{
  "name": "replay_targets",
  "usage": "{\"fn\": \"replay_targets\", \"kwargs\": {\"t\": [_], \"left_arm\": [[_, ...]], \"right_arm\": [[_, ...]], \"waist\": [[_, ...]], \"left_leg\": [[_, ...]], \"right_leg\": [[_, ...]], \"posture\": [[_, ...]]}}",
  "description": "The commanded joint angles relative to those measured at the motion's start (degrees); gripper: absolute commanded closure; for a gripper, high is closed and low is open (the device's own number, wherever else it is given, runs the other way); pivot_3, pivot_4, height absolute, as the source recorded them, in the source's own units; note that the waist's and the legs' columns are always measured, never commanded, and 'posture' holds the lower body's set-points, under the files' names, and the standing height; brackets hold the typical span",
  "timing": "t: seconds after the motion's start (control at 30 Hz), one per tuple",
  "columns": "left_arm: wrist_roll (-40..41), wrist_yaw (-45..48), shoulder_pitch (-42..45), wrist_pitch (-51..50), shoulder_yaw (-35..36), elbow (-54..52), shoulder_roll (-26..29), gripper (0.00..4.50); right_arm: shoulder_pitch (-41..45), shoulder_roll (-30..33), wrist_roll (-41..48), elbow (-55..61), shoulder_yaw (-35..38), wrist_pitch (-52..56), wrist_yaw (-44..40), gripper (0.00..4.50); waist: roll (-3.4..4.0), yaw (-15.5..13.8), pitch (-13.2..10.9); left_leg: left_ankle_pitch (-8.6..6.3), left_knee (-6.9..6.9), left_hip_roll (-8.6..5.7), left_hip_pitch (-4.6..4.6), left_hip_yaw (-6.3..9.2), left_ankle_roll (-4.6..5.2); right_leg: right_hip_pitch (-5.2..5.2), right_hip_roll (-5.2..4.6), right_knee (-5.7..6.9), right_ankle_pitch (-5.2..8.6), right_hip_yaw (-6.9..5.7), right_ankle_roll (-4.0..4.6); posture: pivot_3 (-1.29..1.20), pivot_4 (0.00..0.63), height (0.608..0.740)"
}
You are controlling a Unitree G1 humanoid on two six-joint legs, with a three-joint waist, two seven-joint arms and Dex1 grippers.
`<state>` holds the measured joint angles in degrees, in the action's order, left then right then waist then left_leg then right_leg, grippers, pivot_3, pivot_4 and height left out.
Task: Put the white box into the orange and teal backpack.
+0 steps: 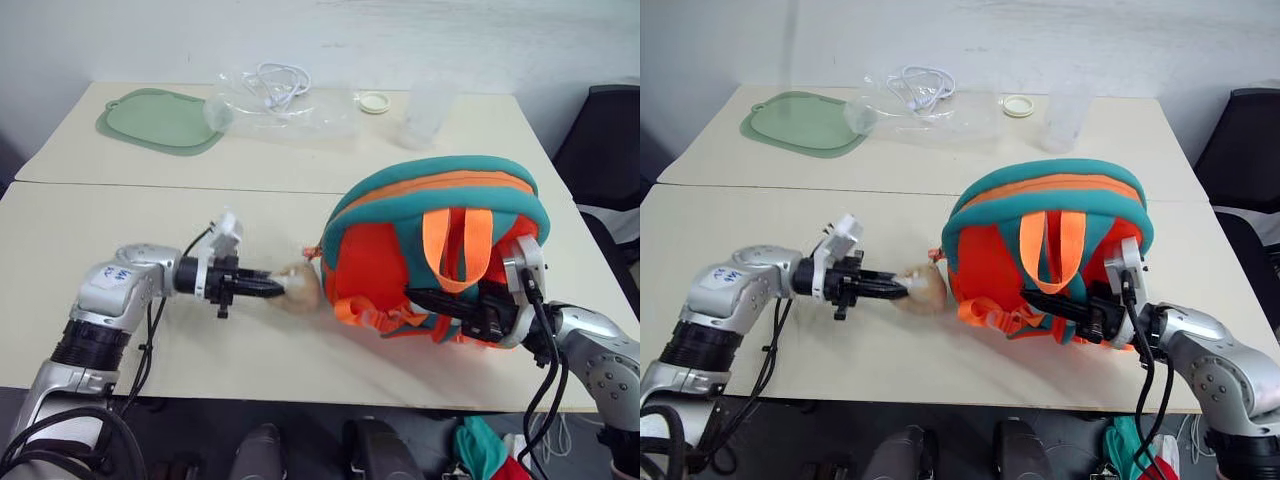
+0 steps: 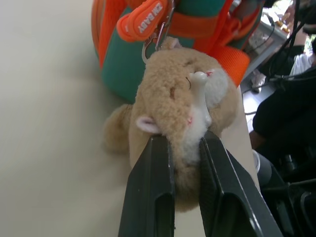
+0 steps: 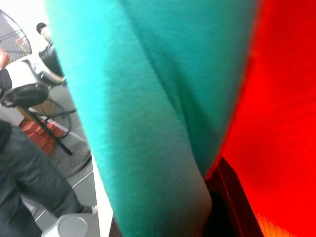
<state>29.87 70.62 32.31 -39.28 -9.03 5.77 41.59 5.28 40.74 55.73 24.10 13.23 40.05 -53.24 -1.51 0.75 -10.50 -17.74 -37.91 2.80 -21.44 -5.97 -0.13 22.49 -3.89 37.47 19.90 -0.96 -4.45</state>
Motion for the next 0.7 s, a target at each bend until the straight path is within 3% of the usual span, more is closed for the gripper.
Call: {"fn": "replay_targets", "kwargs": {"t": [0.03, 0.07, 0.1, 0.2, 0.37, 0.5, 0.53, 0.7], "left_arm": [[-2.3, -1.7, -2.0, 4.1, 1.4, -0.5, -0.8, 4.20], [-1.9, -2.9, -2.3, 5.9, 3.2, -0.6, -1.8, 4.20], [-0.8, -4.7, -2.2, 5.4, 5.6, -1.0, -2.4, 3.86], [0.9, -4.7, -3.7, 4.6, 10.2, -3.7, 0.4, 2.90], [-2.1, 1.5, -15.9, 11.2, 17.0, -4.1, 12.3, 1.36], [-3.0, 3.8, -28.7, 20.1, 26.6, -3.9, 15.6, 0.09], [-3.5, 3.7, -31.0, 22.4, 28.2, -4.0, 15.4, 0.00], [-5.2, 1.7, -41.2, 29.7, 33.9, -7.1, 13.2, 0.00]], "right_arm": [[-0.6, -1.1, 0.1, 2.3, 2.5, -2.1, 1.9, 4.46], [-0.7, -1.6, 0.0, 2.6, 2.9, -2.6, 2.6, 4.46], [-0.7, -1.9, 1.6, 3.1, 3.7, -1.5, 4.3, 4.46], [-1.2, -1.0, 0.9, 4.9, 4.6, -2.6, 4.3, 3.44], [-11.7, 5.2, -0.9, 9.3, 12.4, -4.9, -4.2, 1.74], [-27.8, 8.3, -16.3, 3.0, 20.3, -22.4, -19.8, 0.32], [-29.0, 8.0, -18.1, 0.6, 21.7, -26.3, -21.4, 0.05], [-27.0, 7.8, -24.4, -14.2, 25.0, -43.3, -27.3, 0.05]], "waist": [[0.00, 0.0, 0.0], [0.00, 0.0, 0.0], [0.00, 0.0, 0.0], [0.00, 0.4, 0.0], [0.01, 1.1, 0.0], [-0.01, 0.4, 0.0], [-0.04, 0.2, 0.0], [-0.06, 0.6, 0.0]], "left_leg": [[0.00, 0.00, 0.00, 0.00, 0.00, 0.00], [0.00, 0.00, 0.00, 0.00, 0.00, 0.01], [-0.01, 0.01, 0.00, 0.00, 0.00, 0.01], [-0.01, 0.00, 0.01, -0.02, 0.02, 0.02], [0.00, 0.36, 0.00, 0.06, -0.03, -0.01], [-0.02, 0.72, -0.02, 0.11, -0.01, 0.03], [-0.06, 0.72, -0.05, 0.13, -0.01, 0.10], [-0.27, 0.68, -0.23, 0.35, -0.10, 0.53]], "right_leg": [[0.00, 0.00, 0.00, 0.00, 0.00, 0.00], [0.00, -0.01, -0.01, 0.00, 0.00, 0.00], [0.00, -0.03, -0.01, 0.00, 0.00, 0.00], [0.02, -0.04, 0.00, 0.00, -0.02, 0.00], [0.05, -0.06, -0.12, 0.02, 0.00, 0.04], [-0.02, -0.10, -0.49, 0.04, -0.10, 0.08], [-0.06, -0.14, -0.58, 0.04, -0.11, 0.08], [-0.25, -0.51, -0.59, -0.07, -0.08, -0.07]], "posture": [[0.00, 0.150, 0.740], [0.00, 0.150, 0.740], [0.00, 0.150, 0.740], [0.00, 0.150, 0.740], [0.00, 0.150, 0.740], [0.00, 0.150, 0.740], [0.00, 0.150, 0.740], [0.00, 0.150, 0.740]]}}
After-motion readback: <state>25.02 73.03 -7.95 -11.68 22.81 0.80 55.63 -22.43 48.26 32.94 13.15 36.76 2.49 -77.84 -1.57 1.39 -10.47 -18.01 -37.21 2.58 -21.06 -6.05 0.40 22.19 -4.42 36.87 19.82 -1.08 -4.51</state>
